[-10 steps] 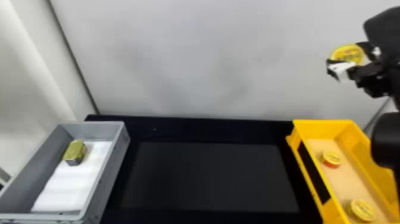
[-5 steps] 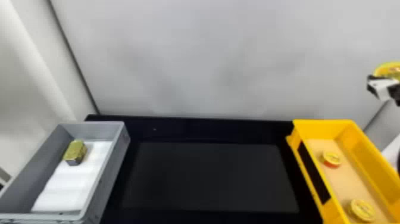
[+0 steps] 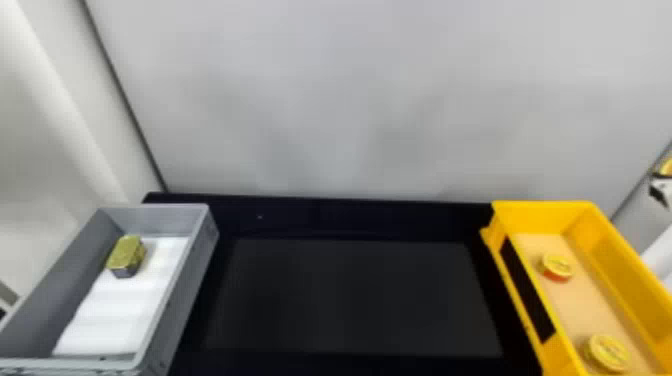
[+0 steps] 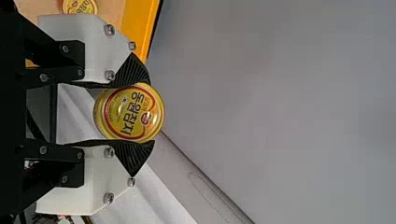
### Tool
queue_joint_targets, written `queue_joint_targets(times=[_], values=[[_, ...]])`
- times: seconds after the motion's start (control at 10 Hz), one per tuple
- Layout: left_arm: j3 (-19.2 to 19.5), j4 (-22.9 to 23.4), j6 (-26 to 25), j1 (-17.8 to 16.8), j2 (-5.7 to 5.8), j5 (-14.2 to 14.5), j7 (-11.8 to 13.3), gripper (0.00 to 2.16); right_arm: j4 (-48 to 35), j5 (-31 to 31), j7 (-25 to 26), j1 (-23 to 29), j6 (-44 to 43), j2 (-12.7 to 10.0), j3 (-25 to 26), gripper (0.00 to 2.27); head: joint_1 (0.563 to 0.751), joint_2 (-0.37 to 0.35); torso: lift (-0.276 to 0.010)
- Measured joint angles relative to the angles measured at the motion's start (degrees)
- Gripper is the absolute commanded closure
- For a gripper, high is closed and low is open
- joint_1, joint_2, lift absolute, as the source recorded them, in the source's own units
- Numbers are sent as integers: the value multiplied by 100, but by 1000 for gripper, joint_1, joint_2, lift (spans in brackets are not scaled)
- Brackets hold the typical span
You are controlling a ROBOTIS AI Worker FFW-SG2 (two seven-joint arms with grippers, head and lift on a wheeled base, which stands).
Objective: Pick up the round yellow can and place it in the yellow rectangular box
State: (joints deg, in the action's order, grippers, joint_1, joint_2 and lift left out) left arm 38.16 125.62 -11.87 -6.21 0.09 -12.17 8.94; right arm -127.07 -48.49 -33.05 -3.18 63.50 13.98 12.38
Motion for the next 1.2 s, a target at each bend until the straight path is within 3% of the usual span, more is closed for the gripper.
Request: queue_joint_targets(times=[0.3,0.6,1.2], values=[[29,15,0,6,0,-9,28,38,544,1302,505,155,-194,-44,587,751,686,14,-55],[93,45,0,17,0,-14,59,39,1250,2228,987,338,-534,-77,904,751,686,14,-55],[153,80,3,55,0,-32,91,39,2307,2617,1165,523,-782,-126,908,751,686,14,-55]])
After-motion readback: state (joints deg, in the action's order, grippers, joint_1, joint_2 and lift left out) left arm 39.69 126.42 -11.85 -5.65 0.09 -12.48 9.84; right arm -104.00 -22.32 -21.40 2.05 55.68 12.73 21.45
